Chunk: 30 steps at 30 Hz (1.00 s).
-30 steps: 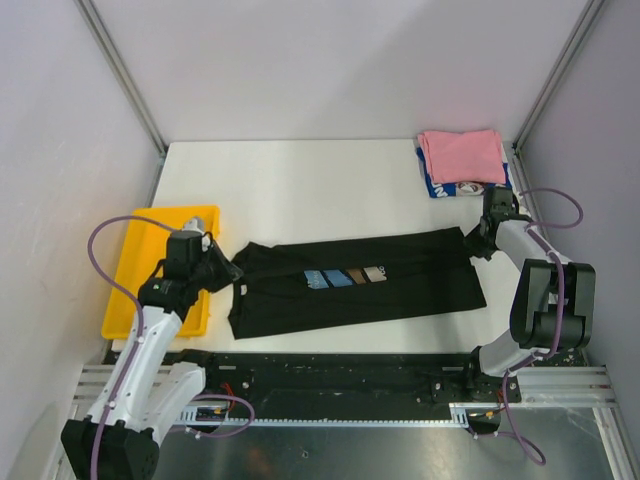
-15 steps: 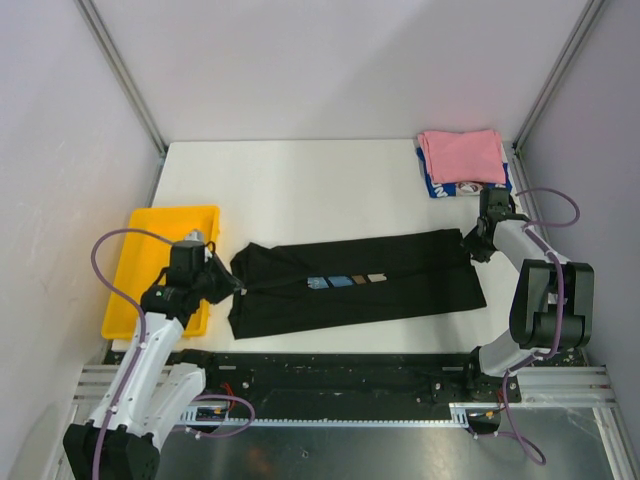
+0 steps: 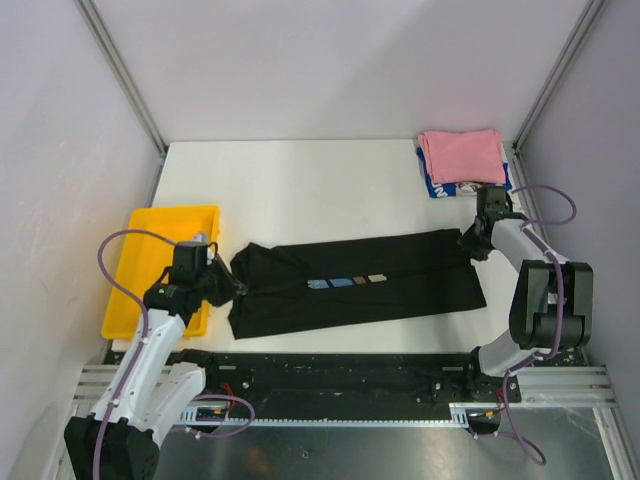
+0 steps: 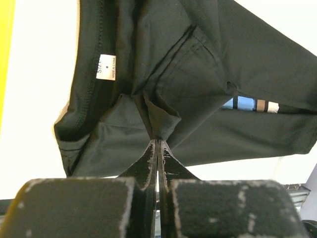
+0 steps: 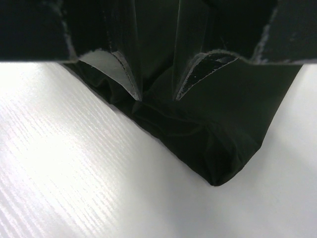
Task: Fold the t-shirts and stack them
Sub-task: Fold the other side of the tshirt into a rectangle
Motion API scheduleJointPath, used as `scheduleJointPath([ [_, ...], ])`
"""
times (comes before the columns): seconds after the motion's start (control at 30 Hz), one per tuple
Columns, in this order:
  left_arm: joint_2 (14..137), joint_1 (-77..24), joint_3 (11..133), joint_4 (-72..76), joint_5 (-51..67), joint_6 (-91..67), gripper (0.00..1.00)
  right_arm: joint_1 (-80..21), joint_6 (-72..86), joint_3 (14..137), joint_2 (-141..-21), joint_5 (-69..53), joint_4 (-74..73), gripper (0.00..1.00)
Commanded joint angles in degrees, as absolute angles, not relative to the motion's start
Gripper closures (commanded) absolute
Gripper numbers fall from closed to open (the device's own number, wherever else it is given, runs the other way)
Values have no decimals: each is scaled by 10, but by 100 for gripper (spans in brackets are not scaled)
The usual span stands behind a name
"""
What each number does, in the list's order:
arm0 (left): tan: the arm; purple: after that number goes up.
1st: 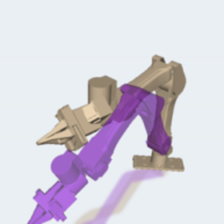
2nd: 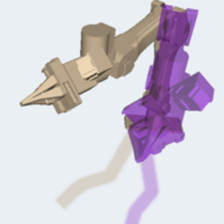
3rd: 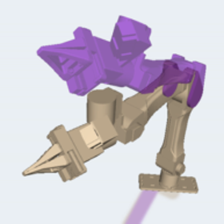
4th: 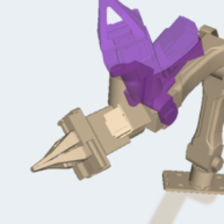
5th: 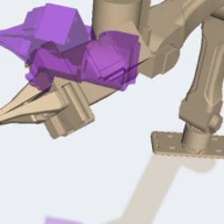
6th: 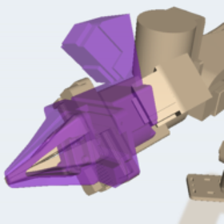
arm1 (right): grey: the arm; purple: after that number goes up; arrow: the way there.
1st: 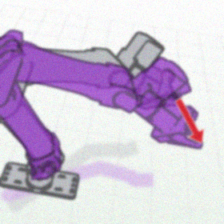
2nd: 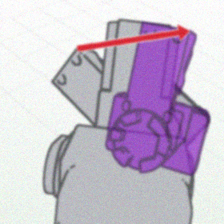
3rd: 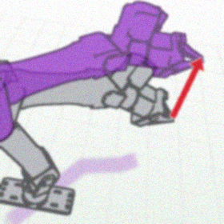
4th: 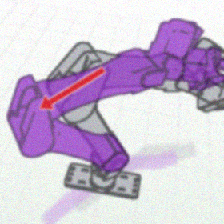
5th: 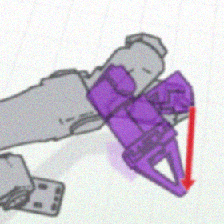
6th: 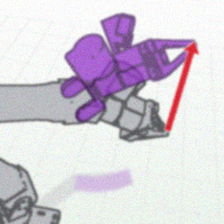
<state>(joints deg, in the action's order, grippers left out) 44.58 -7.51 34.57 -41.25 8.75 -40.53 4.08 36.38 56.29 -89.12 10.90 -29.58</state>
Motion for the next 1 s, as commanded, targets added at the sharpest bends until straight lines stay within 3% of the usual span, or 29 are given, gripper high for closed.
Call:
scheduleJointPath([
  [0.0,435,-77,369,-409,124,-400,100,28,360,583,-866,110,-298,65],
  [0.27,422,-78,325,-417,160,-452,100,25,357,584,-873,106,-292,65],
  [0.67,446,-82,247,-424,124,-523,100,11,354,583,-871,100,-282,65],
  [0.97,447,-92,319,-427,139,-497,100,2,353,584,-876,95,-271,65],
])
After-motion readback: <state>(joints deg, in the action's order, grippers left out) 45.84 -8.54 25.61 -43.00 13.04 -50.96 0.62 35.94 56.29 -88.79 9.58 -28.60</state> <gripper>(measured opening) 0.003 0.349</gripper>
